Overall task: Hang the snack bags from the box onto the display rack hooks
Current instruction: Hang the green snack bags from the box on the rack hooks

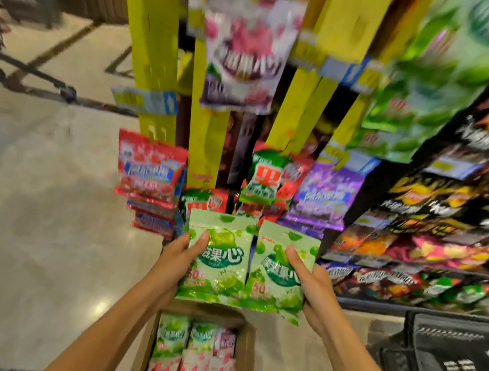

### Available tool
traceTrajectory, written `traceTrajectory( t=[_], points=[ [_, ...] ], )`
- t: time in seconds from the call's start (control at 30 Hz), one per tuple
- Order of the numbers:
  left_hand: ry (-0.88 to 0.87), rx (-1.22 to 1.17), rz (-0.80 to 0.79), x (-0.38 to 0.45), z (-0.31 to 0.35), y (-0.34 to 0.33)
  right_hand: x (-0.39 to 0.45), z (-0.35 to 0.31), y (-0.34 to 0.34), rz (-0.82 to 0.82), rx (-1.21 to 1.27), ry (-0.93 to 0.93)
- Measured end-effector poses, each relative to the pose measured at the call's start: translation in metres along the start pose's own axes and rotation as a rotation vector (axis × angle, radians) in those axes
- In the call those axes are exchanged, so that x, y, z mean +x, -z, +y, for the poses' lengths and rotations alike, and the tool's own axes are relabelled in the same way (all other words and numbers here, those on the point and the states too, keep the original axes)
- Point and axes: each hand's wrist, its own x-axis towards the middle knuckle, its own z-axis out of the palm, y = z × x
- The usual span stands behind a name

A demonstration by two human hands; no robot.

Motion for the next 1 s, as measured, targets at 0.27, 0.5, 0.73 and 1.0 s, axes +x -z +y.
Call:
traceTrajectory(
  t=[0.27,0.5,0.73,1.0],
  points=[
    [-0.154,0.001,-0.062,-0.021,0.103,-0.035,-0.052,-0.126,0.012,0.001,0.014,0.136],
    [-0.3,0.036,-0.129,-0.061,0.201,-0.083,-0.079,-0.217,0.022,0.037,0.024,0.299],
    [-0.422,0.037,-0.185,-0.094,0.282,-0.133,-0.093,-0.302,0.035,0.147,0.005,0.413],
    [-0.442,0.006,-0.119,-0.102,0.352,-0.181,-0.081,-0.382,0.049,0.283,-0.033,0.47]
  ],
)
